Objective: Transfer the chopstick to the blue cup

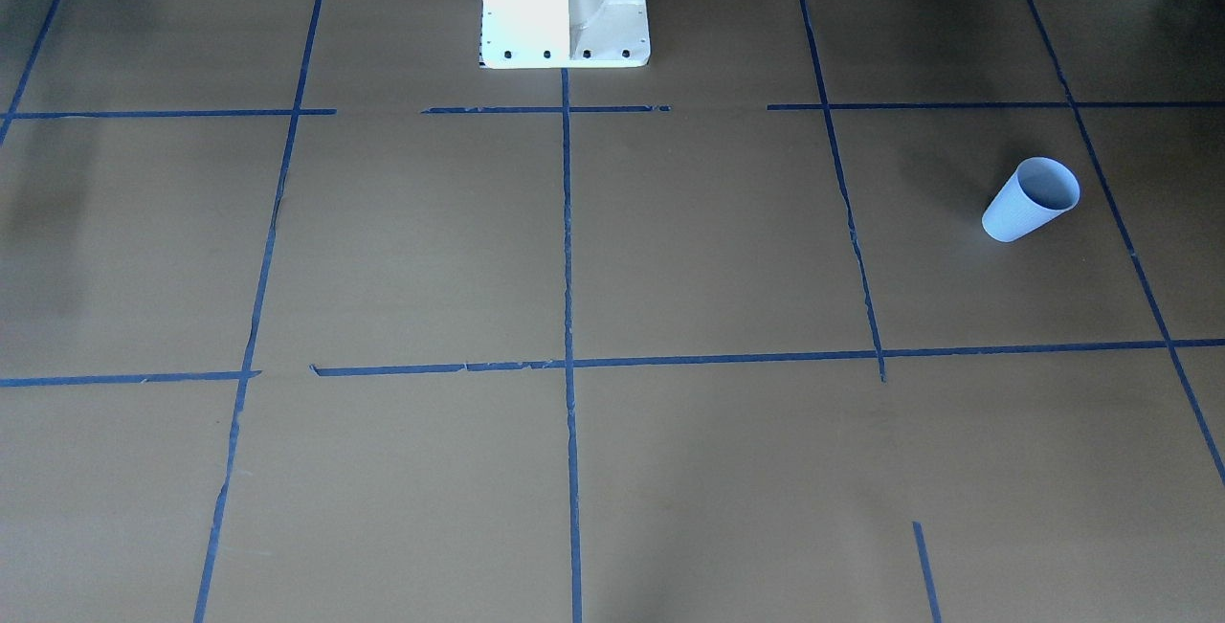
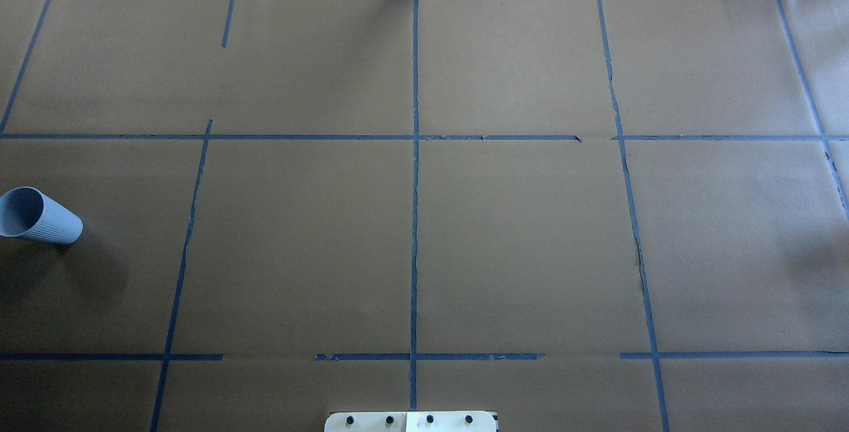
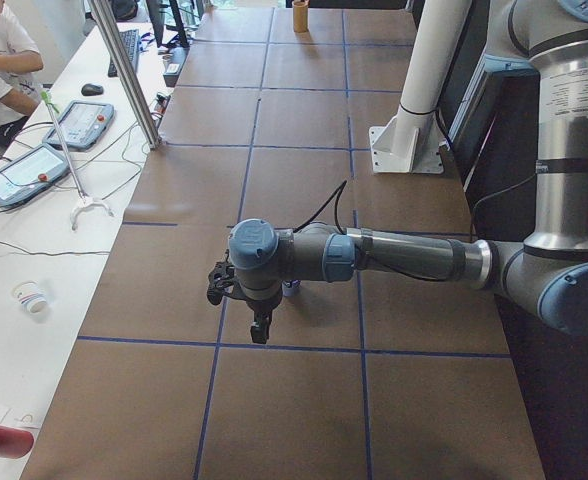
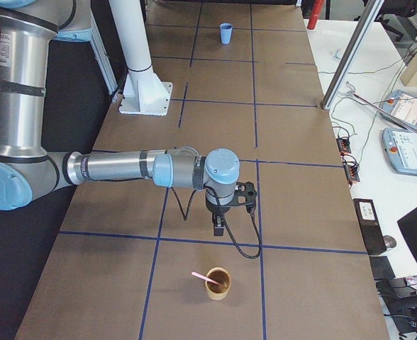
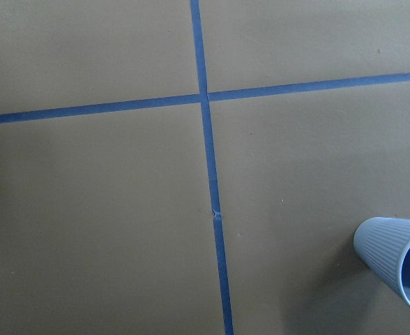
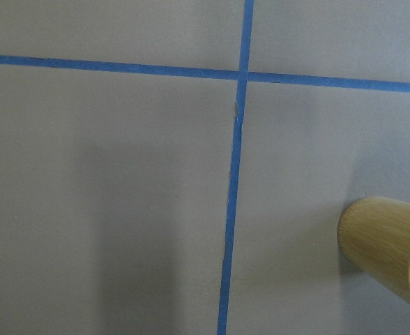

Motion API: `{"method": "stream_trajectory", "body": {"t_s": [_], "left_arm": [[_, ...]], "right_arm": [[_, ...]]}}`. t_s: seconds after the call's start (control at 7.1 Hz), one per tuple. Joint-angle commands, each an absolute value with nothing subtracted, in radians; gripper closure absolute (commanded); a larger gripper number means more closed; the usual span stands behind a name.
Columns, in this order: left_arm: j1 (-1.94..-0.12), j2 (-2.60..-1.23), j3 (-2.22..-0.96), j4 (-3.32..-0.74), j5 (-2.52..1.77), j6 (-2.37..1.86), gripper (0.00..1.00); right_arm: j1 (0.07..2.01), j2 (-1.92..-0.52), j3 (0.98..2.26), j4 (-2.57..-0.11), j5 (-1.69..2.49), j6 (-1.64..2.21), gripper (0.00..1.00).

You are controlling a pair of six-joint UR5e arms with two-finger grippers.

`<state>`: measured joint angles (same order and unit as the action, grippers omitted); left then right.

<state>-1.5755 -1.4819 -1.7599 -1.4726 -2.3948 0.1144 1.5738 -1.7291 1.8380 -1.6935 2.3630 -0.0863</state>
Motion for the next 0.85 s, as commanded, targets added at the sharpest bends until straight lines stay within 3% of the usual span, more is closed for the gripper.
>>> {"method": "stream_trajectory", "body": {"t_s": [0.0,0.7], "left_arm": [[-1.575,-1.488,-1.759,-1.473,-2.445,0.108,0.00],[-1.539,-1.477,-1.755,-1.579,-2.537,0.103,0.00]], "right_arm": [[1.574,-1.730,1.841,-1.694,2.362,-0.086,0.00],[1.572,-1.729,1.842,-1.694,2.364,-0.086,0.00]]}}
